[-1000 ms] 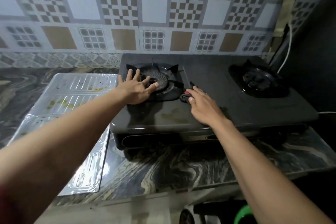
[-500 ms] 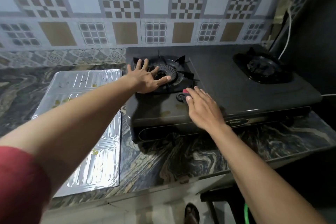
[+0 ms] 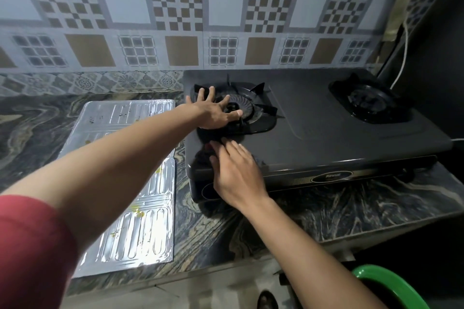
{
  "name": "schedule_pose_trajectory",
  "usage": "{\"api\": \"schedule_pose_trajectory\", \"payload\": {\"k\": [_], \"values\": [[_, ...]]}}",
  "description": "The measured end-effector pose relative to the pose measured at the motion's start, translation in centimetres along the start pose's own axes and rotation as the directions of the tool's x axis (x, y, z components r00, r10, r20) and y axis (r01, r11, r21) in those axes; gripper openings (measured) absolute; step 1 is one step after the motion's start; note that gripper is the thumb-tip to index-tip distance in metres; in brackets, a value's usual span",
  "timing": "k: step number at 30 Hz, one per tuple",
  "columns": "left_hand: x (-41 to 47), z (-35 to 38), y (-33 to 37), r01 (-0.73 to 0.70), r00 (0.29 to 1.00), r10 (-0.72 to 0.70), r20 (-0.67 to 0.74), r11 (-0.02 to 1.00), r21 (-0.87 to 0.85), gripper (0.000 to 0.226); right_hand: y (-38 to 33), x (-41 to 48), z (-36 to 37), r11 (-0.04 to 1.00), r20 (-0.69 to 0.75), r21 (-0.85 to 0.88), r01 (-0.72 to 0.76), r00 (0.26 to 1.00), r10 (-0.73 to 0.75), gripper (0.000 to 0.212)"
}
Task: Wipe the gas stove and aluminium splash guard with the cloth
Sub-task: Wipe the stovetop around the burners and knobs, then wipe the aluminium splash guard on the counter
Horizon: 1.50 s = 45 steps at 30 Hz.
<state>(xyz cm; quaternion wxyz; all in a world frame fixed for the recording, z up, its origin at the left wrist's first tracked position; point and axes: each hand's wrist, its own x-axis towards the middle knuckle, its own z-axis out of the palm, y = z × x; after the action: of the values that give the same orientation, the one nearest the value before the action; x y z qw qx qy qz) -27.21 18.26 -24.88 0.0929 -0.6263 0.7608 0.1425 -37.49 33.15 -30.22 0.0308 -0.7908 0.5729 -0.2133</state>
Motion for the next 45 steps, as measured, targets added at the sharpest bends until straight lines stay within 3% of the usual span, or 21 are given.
{"api": "schedule_pose_trajectory", "payload": {"k": [7, 11, 13, 15, 18, 20, 22, 24, 26, 27, 29, 32, 37, 41, 45], "values": [[0.5, -0.7, 0.4, 0.042, 0.993, -0.048, 0.106, 0.997, 0.059, 0.094, -2.4, 0.3, 0.7, 0.961, -0.12, 0.155, 0.229, 0.97, -0.212, 0.031], [0.7, -0.7, -0.1, 0.007, 0.995, -0.008, 0.102, 1.0, 0.009, 0.096, -2.0, 0.1, -0.3, 0.891, 0.009, 0.287, 0.351, 0.93, -0.369, 0.036], [0.6, -0.9, -0.9, -0.026, 0.999, 0.03, 0.042, 0.995, -0.097, 0.098, -1.6, 0.3, -1.8, 0.888, 0.166, 0.378, 0.261, 0.925, -0.342, 0.04], [-0.9, -1.6, -1.6, -0.086, 0.992, 0.056, -0.117, 0.959, -0.269, 0.081, -1.3, 0.3, -3.2, 0.827, 0.278, 0.557, 0.073, 0.922, -0.269, 0.039], [-4.9, -3.0, -2.3, -0.234, 0.918, 0.071, -0.39, 0.891, -0.389, 0.057, -0.2, 0.7, -4.9, 0.702, 0.233, 0.71, -0.062, 0.961, -0.151, 0.033], [-7.7, -3.4, -2.8, -0.269, 0.878, 0.018, -0.479, 0.845, -0.462, 0.048, 0.5, 1.3, -6.3, 0.617, 0.173, 0.783, -0.079, 0.981, -0.093, 0.032], [-10.3, -3.4, -3.3, -0.267, 0.879, -0.07, -0.473, 0.749, -0.607, 0.038, 1.0, 2.2, -7.8, 0.521, 0.149, 0.846, -0.109, 0.988, -0.035, 0.031], [-13.3, -3.5, -3.2, -0.26, 0.931, -0.094, -0.353, 0.51, -0.82, 0.03, 1.3, 3.1, -9.1, 0.422, 0.141, 0.897, -0.133, 0.99, 0.011, 0.029], [-16.0, -3.5, -2.7, -0.173, 0.984, 0.007, -0.177, 0.257, -0.951, 0.037, 1.0, 3.8, -10.4, 0.312, 0.157, 0.936, -0.163, 0.987, 0.045, 0.027], [-17.2, -3.5, -2.5, -0.151, 0.988, 0.058, -0.141, 0.225, -0.963, 0.042, 0.8, 4.1, -11.0, 0.272, 0.164, 0.947, -0.172, 0.985, 0.053, 0.026], [-18.8, -3.4, -2.0, -0.171, 0.984, 0.087, -0.153, 0.248, -0.954, 0.044, 0.5, 4.4, -11.7, 0.209, 0.185, 0.959, -0.191, 0.982, 0.051, 0.024], [-20.1, -3.7, -1.5, -0.205, 0.975, -0.03, -0.222, 0.275, -0.939, 0.043, 0.0, 4.6, -12.4, 0.091, 0.242, 0.966, -0.244, 0.97, 0.025, 0.022], [-21.5, -4.0, -1.7, -0.245, 0.948, -0.152, -0.278, 0.207, -0.947, 0.01, -1.3, 3.9, -13.8, -0.059, 0.364, 0.927, -0.37, 0.927, -0.09, 0.026], [-22.5, -3.9, -1.7, -0.284, 0.91, -0.266, -0.318, 0.16, -0.945, 0.007, -2.1, 3.7, -13.8, 0.031, 0.432, 0.899, -0.437, 0.873, -0.225, 0.047], [-24.1, -4.2, -2.9, -0.253, 0.919, -0.243, -0.312, 0.245, -0.936, 0.017, -2.4, 4.4, -13.3, 0.074, 0.428, 0.902, -0.425, 0.862, -0.271, 0.071]]}}
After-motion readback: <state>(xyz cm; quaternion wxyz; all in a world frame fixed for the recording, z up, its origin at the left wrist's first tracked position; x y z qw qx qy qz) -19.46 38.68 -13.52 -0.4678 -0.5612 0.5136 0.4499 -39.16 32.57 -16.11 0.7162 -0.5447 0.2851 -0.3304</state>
